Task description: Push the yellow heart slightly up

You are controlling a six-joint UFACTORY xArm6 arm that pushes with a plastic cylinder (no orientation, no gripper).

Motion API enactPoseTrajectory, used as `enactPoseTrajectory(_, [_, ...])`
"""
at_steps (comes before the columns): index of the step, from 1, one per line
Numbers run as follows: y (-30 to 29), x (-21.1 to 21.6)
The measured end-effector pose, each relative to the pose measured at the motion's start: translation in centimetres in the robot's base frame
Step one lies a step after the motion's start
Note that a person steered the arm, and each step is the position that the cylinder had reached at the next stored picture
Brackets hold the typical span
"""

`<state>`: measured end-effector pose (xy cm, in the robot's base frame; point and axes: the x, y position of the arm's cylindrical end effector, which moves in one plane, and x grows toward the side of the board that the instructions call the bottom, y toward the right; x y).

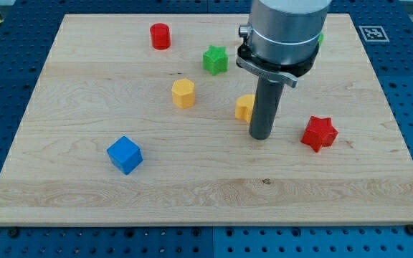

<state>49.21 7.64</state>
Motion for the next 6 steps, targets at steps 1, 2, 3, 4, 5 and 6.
enactPoseTrajectory(1, [-1.0, 0.0])
enactPoseTrajectory(2, [-3.4, 0.0])
enactPoseTrajectory(3, [-3.4, -0.1])
enactPoseTrajectory(4, [-2.9, -0.3])
enactPoseTrajectory(5, [-2.2, -3.2])
enactPoseTrajectory(6, [-2.0, -4.2])
